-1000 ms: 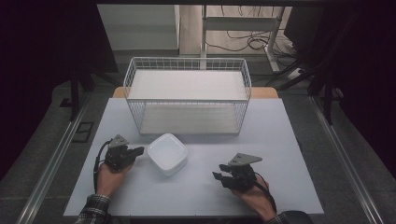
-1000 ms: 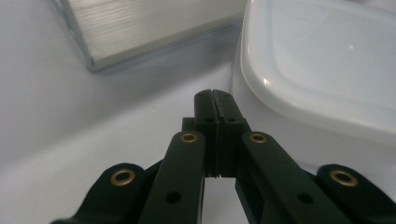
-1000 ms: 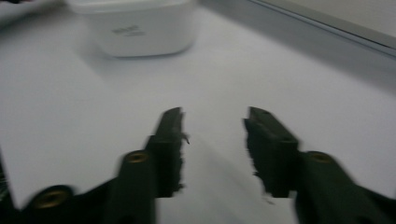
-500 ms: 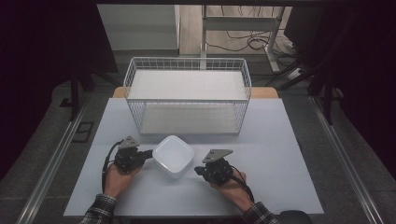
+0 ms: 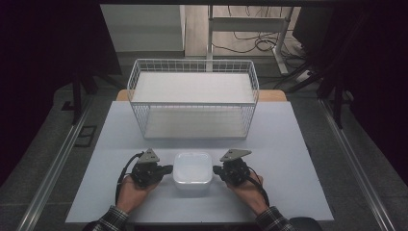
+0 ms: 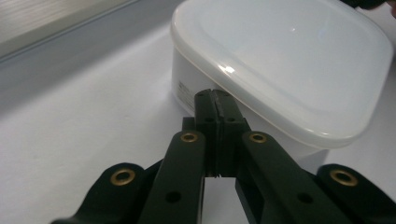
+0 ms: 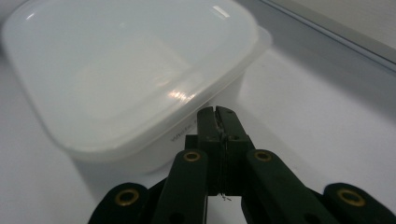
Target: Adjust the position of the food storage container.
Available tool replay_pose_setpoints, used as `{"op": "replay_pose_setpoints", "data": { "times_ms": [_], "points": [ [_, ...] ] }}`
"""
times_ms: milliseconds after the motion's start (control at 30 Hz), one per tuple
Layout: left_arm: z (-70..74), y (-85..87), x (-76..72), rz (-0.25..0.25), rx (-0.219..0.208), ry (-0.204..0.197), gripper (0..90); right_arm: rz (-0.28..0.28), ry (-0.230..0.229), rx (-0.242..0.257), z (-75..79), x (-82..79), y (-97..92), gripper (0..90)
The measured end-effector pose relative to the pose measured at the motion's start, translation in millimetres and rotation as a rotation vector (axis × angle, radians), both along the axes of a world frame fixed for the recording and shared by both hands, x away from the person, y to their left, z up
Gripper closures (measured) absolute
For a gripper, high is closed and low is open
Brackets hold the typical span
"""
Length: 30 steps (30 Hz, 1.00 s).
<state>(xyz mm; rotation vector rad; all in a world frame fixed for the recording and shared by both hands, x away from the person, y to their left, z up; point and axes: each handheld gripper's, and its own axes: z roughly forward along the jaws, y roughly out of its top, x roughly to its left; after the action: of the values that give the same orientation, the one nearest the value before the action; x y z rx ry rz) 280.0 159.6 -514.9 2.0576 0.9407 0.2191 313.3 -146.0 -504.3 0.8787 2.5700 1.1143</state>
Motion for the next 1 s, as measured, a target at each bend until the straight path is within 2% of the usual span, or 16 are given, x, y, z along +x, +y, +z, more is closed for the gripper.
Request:
{"op": "replay_pose_setpoints", "data": {
  "times_ms": [233, 300, 367, 433, 533, 600, 700, 833, 900, 933, 1000],
  "points": [
    [-1.1, -3.5, -2.0, 0.007, 0.002, 0.010, 89.8, -0.006, 0.002, -0.007, 0.6, 0.0, -3.5, 88.7],
    [-1.0, -3.1, -1.2, 0.023, 0.008, 0.007, 89.8, -0.010, 0.002, -0.015, 0.4, -0.9, -3.1, 88.6],
    [1.2, 2.8, -1.6, 0.049, 0.000, -0.002, 89.5, -0.014, -0.019, -0.033, 2.1, -2.6, -4.3, 88.2],
    [2.9, 9.5, -4.2, 0.079, -0.012, -0.001, 86.2, -0.020, -0.043, -0.038, 5.3, -4.2, -10.2, 86.8],
    [3.2, 15.6, -11.2, 0.084, -0.015, -0.009, 76.5, -0.029, -0.052, -0.009, 10.3, -6.0, -23.2, 81.9],
    [3.4, 15.7, -13.2, 0.084, -0.014, -0.010, 68.9, -0.032, -0.065, 0.001, 12.8, -8.0, -30.3, 76.3],
    [4.1, 12.6, -24.0, 0.083, 0.000, -0.042, 53.9, -0.026, -0.069, 0.005, 14.2, -12.0, -38.6, 64.2],
    [-0.3, 13.0, -31.6, 0.080, 0.024, -0.056, 33.8, -0.026, -0.085, -0.017, 11.3, -16.8, -45.8, 45.4],
    [-4.1, 14.1, -33.1, 0.082, 0.026, -0.041, 19.6, -0.013, -0.082, -0.016, 8.4, -17.1, -47.5, 29.3],
    [-5.7, 14.9, -33.4, 0.082, 0.031, -0.031, 16.7, -0.003, -0.086, -0.020, 6.3, -17.5, -47.7, 22.8],
    [-7.5, 16.3, -33.0, 0.079, 0.033, -0.022, 10.0, 0.001, -0.094, -0.041, 3.2, -18.3, -47.1, 15.3]
  ]
}}
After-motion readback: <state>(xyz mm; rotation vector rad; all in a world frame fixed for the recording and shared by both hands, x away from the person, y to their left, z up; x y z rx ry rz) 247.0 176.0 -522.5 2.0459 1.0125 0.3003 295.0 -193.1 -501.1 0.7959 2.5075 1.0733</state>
